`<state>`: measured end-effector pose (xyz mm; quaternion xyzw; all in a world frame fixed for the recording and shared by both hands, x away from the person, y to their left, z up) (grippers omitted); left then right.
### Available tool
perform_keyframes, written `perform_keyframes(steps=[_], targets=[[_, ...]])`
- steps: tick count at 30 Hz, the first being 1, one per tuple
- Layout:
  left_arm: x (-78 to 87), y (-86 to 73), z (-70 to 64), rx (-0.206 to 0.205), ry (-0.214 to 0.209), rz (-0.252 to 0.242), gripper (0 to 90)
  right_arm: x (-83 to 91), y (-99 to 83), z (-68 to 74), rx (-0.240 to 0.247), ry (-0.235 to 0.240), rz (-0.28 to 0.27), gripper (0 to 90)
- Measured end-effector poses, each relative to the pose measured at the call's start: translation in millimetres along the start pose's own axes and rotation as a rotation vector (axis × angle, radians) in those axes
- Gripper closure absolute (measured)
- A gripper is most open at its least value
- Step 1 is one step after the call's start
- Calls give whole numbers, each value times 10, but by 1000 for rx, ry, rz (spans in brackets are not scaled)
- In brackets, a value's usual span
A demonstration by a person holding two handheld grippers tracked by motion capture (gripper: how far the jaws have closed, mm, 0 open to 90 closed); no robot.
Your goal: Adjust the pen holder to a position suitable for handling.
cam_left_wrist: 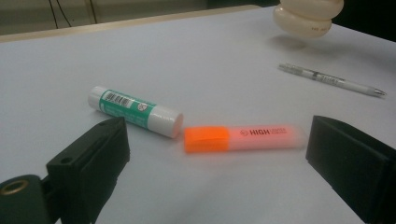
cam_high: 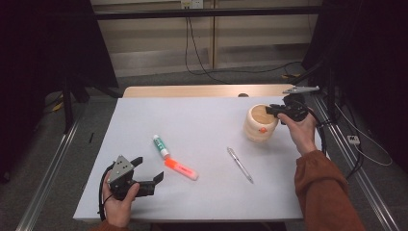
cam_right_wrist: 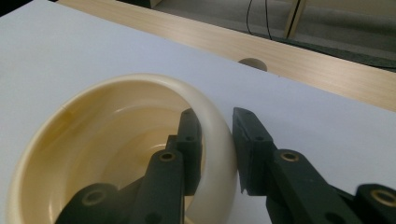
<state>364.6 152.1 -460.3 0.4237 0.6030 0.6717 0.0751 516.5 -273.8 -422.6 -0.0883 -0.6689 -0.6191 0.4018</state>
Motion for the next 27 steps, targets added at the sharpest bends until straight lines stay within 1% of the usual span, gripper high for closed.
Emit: perform_keyframes(steps=[3,9,11,14,16,20,25,27], targets=[[0,0,0,-1,0,0,60,36,25,66,4,10,-11,737],[0,0,2,1,0,-1,60,76,90,235,37,41,-42,737],[0,1,2,1,0,-1,60,85,109,290,34,50,-46,737],[1,3,1,-3,1,-1,60,85,129,377,46,61,-46,737],[-1,1,0,-2,1,-1,60,76,139,441,49,68,-40,737],[0,2,3,-2,1,-1,60,35,177,593,62,99,-45,737],[-7,4,-4,-6,-3,0,60,-56,214,799,74,129,-37,737],[-3,2,-4,-1,-3,0,60,-94,226,883,79,140,-36,737]])
Point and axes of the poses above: each handheld gripper's, and its own axes: x roughly backward along the jaws, y roughly out of its top, z roughly to its left, the point moved 9 cm from there along -x, roughly forward along the jaws, and after that the axes turned 4 degrees about z, right-handed, at the moved point
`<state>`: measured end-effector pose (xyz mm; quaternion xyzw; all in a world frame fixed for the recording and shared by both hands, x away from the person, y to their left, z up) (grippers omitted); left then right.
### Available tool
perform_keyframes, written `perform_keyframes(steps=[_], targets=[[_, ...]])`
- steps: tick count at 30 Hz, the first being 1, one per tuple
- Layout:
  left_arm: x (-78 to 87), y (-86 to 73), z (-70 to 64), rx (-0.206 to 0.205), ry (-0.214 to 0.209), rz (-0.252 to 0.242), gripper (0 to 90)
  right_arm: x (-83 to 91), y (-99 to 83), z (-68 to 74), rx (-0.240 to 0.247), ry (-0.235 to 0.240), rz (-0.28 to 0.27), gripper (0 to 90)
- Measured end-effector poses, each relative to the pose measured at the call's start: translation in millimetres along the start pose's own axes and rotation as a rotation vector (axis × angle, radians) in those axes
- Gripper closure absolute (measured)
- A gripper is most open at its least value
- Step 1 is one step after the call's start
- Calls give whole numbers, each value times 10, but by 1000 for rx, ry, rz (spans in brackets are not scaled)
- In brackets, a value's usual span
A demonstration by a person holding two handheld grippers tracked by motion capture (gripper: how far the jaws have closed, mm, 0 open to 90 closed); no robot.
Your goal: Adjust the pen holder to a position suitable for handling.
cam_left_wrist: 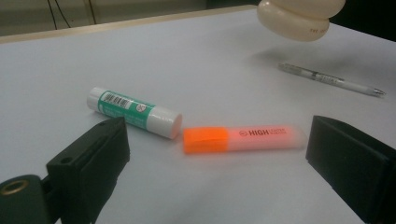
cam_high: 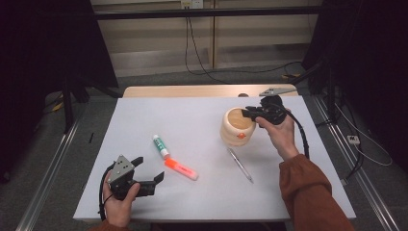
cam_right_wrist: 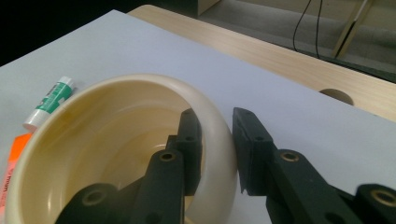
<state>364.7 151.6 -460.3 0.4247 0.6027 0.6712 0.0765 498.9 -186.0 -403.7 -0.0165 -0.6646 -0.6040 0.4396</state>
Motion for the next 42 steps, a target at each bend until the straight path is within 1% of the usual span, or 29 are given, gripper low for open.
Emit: perform_keyframes(steps=[3,8,11,14,17,19,22,24,28,31,37,42], targets=[[5,6,5,0,0,-4,60,-73,12,106,5,10,14,737],[6,4,2,-4,-3,-3,60,-173,45,276,15,39,18,737],[5,4,-1,-1,-4,-3,60,-236,60,360,24,42,26,737],[4,7,-5,-11,-5,-1,60,-314,70,443,23,54,32,737],[3,5,-6,-9,-6,-1,60,-404,70,528,20,60,40,737],[4,3,-3,-1,-6,-2,60,-463,66,582,28,62,48,737],[5,1,-2,0,-7,-1,60,-538,48,645,39,61,64,736],[4,3,-5,-2,-8,-1,60,-585,33,670,37,63,70,737],[5,3,-7,-8,-10,0,60,-670,-21,693,34,49,94,737],[4,0,-7,-3,-10,1,60,-718,-61,711,34,46,107,737],[2,-1,-9,-7,-12,3,60,-786,-118,738,35,31,123,738],[0,-4,-9,-5,-13,4,60,-800,-123,717,14,28,129,737]])
Point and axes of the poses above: each handheld gripper's, and its own axes: x roughly backward along the jaws, y roughly out of its top, z roughly to its left, the point moved 9 cm from there along -x, roughly forward along the jaws, and after that the axes turned 4 degrees about z, right-handed, at the moved point
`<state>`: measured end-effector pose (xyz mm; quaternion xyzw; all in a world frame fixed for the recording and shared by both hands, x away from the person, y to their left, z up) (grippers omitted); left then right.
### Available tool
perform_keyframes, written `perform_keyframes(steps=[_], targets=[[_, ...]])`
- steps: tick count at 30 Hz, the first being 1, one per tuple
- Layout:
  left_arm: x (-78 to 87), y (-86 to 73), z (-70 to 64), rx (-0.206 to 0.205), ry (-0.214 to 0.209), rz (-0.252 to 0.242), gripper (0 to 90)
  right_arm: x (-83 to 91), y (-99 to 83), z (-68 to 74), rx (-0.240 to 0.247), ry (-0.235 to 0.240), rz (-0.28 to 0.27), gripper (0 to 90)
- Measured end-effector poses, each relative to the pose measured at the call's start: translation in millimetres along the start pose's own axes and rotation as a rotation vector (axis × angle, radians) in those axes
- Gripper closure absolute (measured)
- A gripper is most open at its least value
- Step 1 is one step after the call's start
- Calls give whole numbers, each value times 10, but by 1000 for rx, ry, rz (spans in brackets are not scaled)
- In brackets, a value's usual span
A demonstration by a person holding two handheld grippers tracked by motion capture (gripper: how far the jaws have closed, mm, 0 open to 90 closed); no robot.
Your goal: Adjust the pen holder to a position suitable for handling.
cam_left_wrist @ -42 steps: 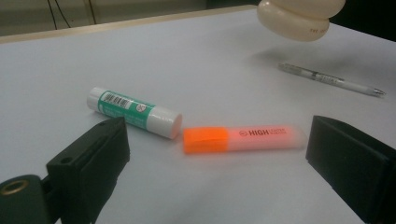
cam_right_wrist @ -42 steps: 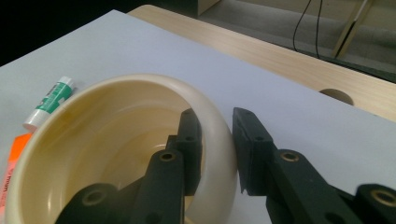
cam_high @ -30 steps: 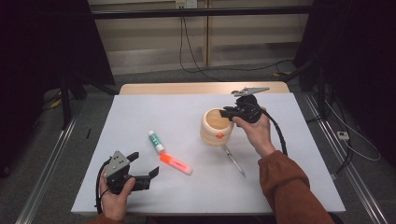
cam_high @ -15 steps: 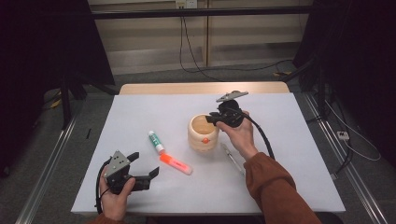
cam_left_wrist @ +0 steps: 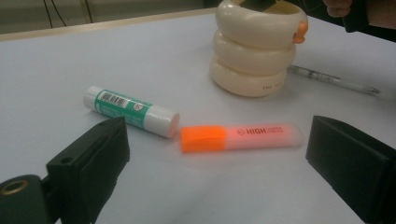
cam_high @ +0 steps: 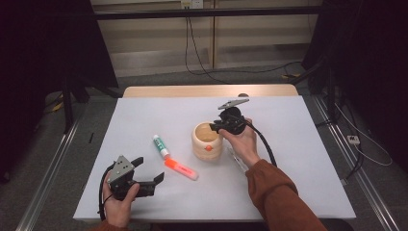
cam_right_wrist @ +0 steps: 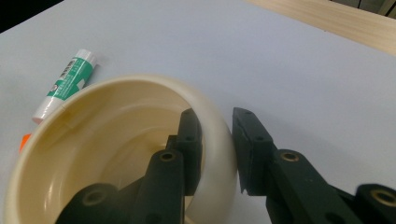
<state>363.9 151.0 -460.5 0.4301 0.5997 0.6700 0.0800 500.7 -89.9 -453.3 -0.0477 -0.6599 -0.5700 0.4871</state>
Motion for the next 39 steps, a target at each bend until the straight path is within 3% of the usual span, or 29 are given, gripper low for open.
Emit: perform_keyframes(steps=[5,10,22,30,39], targets=[[-3,-1,-4,1,0,1,60,-12,1,-9,-19,21,-2,704],[2,-3,5,4,2,0,60,10,10,-1,1,31,-13,607],[5,-8,6,7,7,2,60,209,-11,-97,12,51,-89,169],[4,-9,0,7,4,4,60,386,-98,-194,17,30,-119,88],[3,-11,1,2,5,6,60,589,-248,-201,25,39,-140,76]])
Point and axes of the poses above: each handheld gripper's, and its own axes: x roughly backward along the jaws, y roughly out of its top, z roughly to its left, the point moved 9 cm from there along -x, roughly forward along the jaws, and after that the axes turned 4 degrees about z, right-handed, at the moved point
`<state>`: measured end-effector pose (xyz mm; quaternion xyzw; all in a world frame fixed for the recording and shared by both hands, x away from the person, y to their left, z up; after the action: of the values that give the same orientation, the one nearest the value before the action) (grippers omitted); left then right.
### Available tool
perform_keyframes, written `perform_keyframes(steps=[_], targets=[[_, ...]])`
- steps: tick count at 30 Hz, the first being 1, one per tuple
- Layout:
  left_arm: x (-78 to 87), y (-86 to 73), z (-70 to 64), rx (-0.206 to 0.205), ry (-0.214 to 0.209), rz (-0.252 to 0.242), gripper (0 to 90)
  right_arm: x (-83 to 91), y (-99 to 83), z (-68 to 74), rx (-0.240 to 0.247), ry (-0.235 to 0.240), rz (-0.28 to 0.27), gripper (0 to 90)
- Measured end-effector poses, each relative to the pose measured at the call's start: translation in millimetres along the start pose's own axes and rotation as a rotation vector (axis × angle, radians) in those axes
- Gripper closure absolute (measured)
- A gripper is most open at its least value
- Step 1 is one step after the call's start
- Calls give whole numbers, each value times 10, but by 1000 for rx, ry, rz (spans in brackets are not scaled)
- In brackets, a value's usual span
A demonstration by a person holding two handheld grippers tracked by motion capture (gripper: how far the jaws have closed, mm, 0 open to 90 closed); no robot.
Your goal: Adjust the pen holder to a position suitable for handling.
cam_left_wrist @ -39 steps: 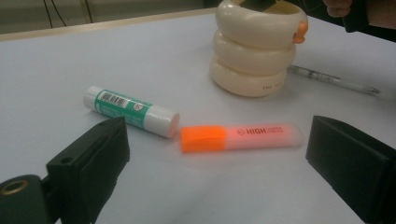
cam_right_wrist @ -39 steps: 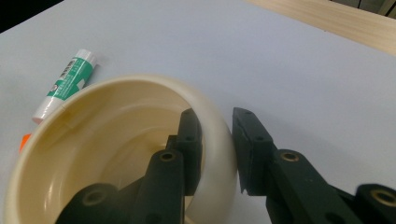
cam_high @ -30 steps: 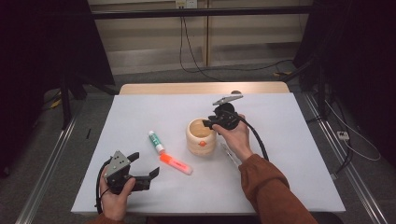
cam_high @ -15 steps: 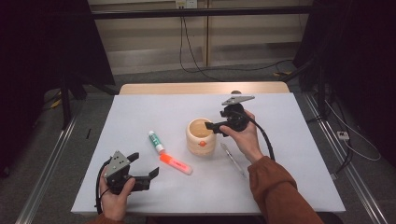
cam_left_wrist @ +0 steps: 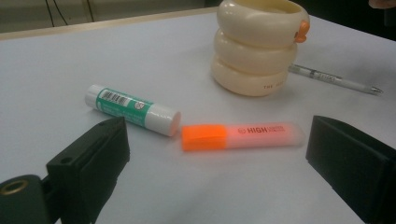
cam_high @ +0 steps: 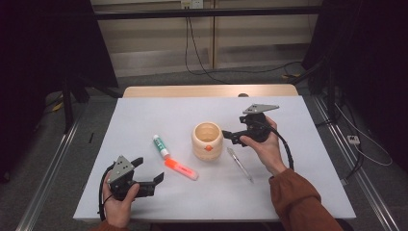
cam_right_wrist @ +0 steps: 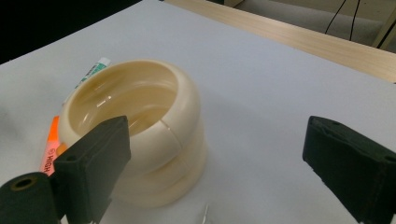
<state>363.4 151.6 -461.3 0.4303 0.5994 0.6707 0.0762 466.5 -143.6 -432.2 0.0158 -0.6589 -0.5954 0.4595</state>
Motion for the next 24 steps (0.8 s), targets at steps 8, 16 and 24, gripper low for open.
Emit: perform_keyframes(steps=[8,16,24], targets=[[4,-3,1,-1,1,0,60,175,-186,-18,22,-22,2,83],[3,-4,2,-1,1,-1,60,324,-403,-85,10,-43,9,84],[41,-40,38,27,8,-4,60,492,-544,-146,-14,-52,-19,81]])
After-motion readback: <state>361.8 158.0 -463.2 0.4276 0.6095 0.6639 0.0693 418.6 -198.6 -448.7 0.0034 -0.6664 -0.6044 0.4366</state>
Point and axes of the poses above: each handheld gripper's, and its own axes: x roughly backward along the jaws, y roughly out of its top, z roughly to its left, the point moved 9 cm from there along -x, roughly forward along the jaws, and after that the axes turned 4 degrees about z, right-handed, at the moved point
